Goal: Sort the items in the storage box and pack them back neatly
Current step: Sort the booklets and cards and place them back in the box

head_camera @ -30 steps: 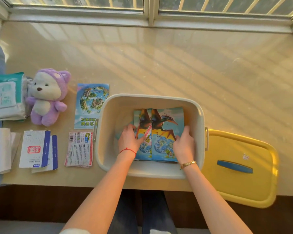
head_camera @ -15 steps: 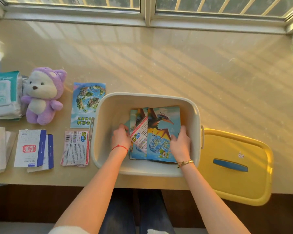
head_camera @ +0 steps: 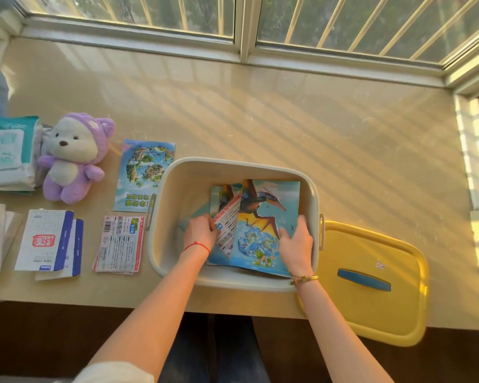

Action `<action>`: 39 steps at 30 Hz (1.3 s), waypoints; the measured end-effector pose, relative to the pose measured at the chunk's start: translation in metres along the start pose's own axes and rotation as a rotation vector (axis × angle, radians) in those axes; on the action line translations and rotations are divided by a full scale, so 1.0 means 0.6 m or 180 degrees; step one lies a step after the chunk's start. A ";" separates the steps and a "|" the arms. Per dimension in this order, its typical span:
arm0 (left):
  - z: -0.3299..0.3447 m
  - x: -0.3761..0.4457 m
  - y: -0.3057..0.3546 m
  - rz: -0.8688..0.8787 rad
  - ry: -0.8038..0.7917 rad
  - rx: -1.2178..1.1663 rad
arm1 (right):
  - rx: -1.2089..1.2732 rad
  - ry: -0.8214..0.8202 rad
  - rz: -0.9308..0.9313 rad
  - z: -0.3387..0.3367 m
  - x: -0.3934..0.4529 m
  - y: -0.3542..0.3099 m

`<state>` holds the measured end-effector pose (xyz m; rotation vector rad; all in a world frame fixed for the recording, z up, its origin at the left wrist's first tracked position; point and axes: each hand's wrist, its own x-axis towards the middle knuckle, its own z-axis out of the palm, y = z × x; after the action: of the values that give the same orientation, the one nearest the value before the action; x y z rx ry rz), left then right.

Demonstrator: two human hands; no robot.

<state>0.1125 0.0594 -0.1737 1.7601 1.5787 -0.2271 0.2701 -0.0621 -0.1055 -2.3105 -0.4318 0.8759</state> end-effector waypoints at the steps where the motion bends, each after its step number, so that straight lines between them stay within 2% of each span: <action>1: -0.005 -0.002 -0.001 0.0024 0.0075 -0.0078 | 0.0012 0.0013 -0.0007 0.000 -0.001 0.000; 3: -0.013 -0.003 -0.004 0.0138 0.0152 -0.0080 | 0.0039 0.0025 0.0021 0.000 -0.004 0.000; 8: -0.008 0.000 0.001 0.0126 -0.0035 0.0350 | 0.0137 0.0037 -0.0011 -0.002 -0.010 -0.005; 12: -0.015 -0.001 0.003 -0.0009 -0.0231 0.0147 | 0.0171 0.0041 -0.0102 -0.003 -0.012 -0.009; 15: -0.042 -0.008 0.002 0.0064 -0.0280 -0.0169 | 0.0235 0.0033 -0.0208 -0.004 -0.017 -0.016; 19: -0.119 -0.041 -0.013 0.0305 -0.0015 -0.0481 | 0.0416 -0.0033 -0.0264 0.001 -0.030 -0.050; 26: -0.295 -0.144 -0.082 0.0314 0.0485 -0.2519 | 0.0710 -0.0329 -0.0601 0.037 -0.076 -0.175; 30: -0.367 -0.160 -0.181 0.0057 0.0768 -0.2503 | 0.0787 -0.0404 -0.0774 0.092 -0.092 -0.263; 34: -0.382 -0.135 -0.280 -0.0322 0.0531 -0.2364 | 0.0614 -0.0413 -0.0873 0.194 -0.086 -0.342; 39: -0.332 -0.085 -0.354 -0.0459 -0.0193 -0.2123 | 0.0191 -0.0438 -0.0662 0.343 -0.046 -0.395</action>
<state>-0.1605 0.1352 -0.0894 1.1151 1.5070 0.1658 0.0909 0.1924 -0.0582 -2.1133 -0.6822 0.9334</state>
